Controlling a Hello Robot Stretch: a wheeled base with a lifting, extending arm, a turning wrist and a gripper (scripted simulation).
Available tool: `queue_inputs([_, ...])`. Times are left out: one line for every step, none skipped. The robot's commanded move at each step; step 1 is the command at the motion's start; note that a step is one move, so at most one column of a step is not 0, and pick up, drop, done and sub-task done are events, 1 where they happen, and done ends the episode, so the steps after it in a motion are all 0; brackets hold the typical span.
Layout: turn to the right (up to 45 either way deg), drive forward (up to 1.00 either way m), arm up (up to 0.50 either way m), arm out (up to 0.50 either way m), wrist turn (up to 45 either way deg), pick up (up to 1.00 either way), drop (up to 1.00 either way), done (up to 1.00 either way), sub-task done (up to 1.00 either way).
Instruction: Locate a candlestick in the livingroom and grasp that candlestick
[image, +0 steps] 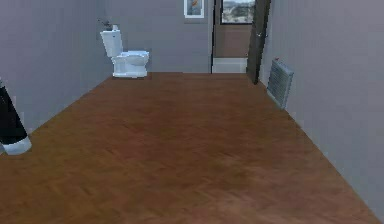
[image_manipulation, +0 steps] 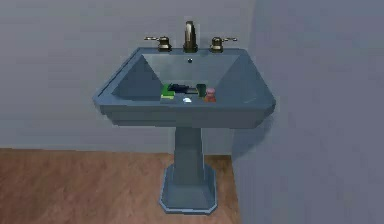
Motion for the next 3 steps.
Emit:
queue_inputs([-15.0, 0.00, 0.00, 0.00, 0.0, 0.00, 0.00, 0.00, 0.00])
queue_inputs([0.0, 0.20, 0.00, 0.00, 0.0, 0.00, 0.00, 0.00, 0.00])
queue_inputs([-45.0, 0.00, 0.00, 0.00, 0.0, 0.00, 0.00, 0.00, 0.00])
